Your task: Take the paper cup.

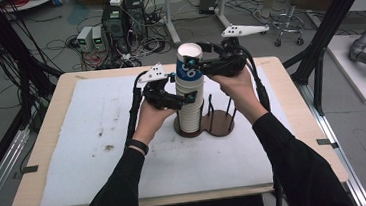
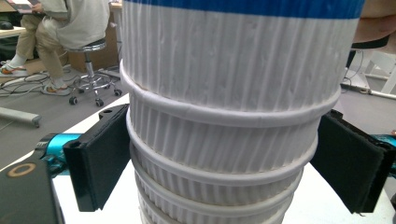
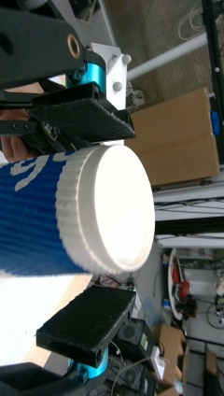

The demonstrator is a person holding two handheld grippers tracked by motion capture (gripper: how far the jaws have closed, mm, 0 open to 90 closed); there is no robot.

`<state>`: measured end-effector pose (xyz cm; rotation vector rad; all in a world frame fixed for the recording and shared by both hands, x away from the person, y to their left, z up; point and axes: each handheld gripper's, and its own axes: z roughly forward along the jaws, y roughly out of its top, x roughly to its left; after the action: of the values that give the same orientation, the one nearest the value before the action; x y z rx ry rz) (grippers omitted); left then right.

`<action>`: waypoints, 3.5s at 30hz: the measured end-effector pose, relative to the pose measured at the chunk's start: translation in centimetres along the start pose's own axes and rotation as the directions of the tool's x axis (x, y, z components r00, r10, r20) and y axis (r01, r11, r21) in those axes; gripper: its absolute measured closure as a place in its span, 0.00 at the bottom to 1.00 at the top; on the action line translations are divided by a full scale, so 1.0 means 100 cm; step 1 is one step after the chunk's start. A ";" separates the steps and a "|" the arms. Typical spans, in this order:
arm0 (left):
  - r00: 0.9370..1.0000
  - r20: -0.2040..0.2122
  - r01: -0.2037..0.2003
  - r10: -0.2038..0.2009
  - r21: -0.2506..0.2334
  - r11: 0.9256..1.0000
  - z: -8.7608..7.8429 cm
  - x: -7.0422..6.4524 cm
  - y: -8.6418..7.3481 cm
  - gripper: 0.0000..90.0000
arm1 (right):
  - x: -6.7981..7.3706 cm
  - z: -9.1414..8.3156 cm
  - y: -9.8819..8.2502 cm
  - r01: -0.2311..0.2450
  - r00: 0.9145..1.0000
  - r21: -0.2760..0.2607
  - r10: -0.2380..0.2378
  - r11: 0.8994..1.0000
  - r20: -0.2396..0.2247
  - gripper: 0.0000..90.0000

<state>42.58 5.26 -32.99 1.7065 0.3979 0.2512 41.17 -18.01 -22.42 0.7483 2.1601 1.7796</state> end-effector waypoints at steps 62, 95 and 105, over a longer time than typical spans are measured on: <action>0.998 -0.045 -0.033 0.035 0.036 0.999 -0.009 -0.009 0.006 0.09 | -0.001 -0.147 -0.066 0.097 0.984 -0.160 -0.070 0.982 0.166 0.33; 0.981 -0.187 0.039 -0.047 -0.043 0.998 -0.140 -0.050 -0.066 0.09 | -0.019 -0.168 -0.145 -0.010 0.973 -0.151 0.044 0.989 0.224 0.33; 0.980 -0.194 0.051 -0.053 -0.017 0.999 -0.145 -0.050 -0.077 0.09 | -0.019 -0.168 -0.147 -0.011 0.974 -0.138 0.042 0.990 0.224 0.33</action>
<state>31.48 17.43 -37.78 1.6630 0.5830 0.3830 31.12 -34.98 -33.03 0.9017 1.8720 1.7391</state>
